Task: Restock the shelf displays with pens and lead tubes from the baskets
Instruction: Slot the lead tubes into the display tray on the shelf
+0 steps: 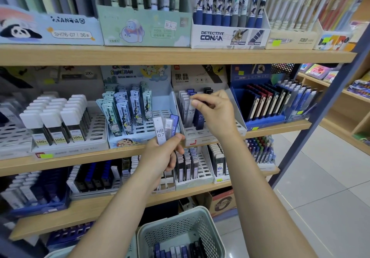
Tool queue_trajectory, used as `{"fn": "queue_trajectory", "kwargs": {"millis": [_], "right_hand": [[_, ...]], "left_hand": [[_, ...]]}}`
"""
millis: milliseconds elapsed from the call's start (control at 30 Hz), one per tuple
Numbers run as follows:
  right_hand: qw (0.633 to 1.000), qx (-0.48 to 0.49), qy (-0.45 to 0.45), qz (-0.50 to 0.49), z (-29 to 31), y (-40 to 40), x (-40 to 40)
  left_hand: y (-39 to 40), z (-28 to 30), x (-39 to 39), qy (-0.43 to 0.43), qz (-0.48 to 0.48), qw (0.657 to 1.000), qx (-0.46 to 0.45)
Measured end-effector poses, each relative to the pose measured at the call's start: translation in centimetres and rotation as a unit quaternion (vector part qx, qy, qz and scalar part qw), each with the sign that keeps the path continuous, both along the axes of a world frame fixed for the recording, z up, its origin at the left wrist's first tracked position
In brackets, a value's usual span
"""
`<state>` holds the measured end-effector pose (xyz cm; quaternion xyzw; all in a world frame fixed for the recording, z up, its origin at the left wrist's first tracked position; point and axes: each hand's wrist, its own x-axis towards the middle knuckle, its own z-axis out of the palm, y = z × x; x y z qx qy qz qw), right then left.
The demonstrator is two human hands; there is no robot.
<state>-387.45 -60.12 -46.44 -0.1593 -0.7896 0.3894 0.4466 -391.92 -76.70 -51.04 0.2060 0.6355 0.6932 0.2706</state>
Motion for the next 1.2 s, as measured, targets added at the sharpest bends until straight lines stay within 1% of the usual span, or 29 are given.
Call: {"fn": "queue_trajectory", "kwargs": {"millis": [100, 200, 433, 500, 533, 600, 633, 667, 700, 767, 867, 933, 1033, 1133, 1200], "right_hand": [[0.999, 0.031, 0.017, -0.017, -0.4, 0.0, -0.6], [0.999, 0.041, 0.011, -0.019, -0.9, 0.1, -0.7], [0.997, 0.037, 0.035, -0.050, 1.2, -0.5, 2.0], [1.000, -0.007, 0.020, -0.006, 2.2, -1.2, 3.4], [0.999, -0.037, -0.007, 0.028, 2.7, -1.7, 4.1], [0.987, -0.078, -0.103, 0.099, 3.0, -2.5, 5.2], [0.976, -0.084, -0.152, 0.130, 2.8, -2.9, 5.4], [0.966, -0.084, -0.190, 0.155, 2.6, -3.1, 5.5], [0.959, -0.084, -0.208, 0.173, 2.3, -3.3, 5.5], [0.957, -0.100, -0.201, 0.185, 1.8, -3.2, 5.4], [0.963, -0.152, -0.144, 0.167, 1.7, -2.6, 5.5], [0.961, -0.184, -0.119, 0.169, 1.6, -2.2, 5.7], [0.942, -0.237, -0.114, 0.207, 1.3, -1.9, 5.6], [0.915, -0.264, -0.130, 0.278, 1.2, -1.8, 5.5], [0.902, -0.275, -0.126, 0.307, 1.3, -1.8, 5.5]], "left_hand": [[0.1, 0.1, -0.1, 0.004, -0.008, 1.000, -0.003], [0.4, 0.2, 0.0, -0.003, -0.012, 1.000, 0.001], [0.4, 0.7, 0.4, -0.023, -0.055, 0.996, 0.064], [0.3, 0.8, 0.5, -0.026, -0.060, 0.995, 0.072], [0.2, 0.9, 0.6, -0.023, -0.059, 0.996, 0.069], [0.1, 1.1, 0.9, -0.017, -0.054, 0.997, 0.058], [0.0, 1.1, 1.1, -0.014, -0.052, 0.997, 0.053], [-0.1, 1.2, 1.2, -0.009, -0.050, 0.997, 0.050], [-0.2, 1.3, 1.4, -0.003, -0.053, 0.997, 0.049], [-0.5, 1.4, 1.6, 0.003, -0.069, 0.996, 0.051], [-1.1, 1.6, 1.4, -0.003, -0.085, 0.995, 0.049], [-1.4, 1.7, 1.2, -0.006, -0.080, 0.996, 0.042], [-1.7, 1.5, 1.0, -0.003, -0.065, 0.997, 0.029], [-1.6, 1.4, 0.9, -0.004, -0.039, 0.999, 0.019], [-1.6, 1.4, 0.7, -0.004, -0.034, 0.999, 0.021]]}}
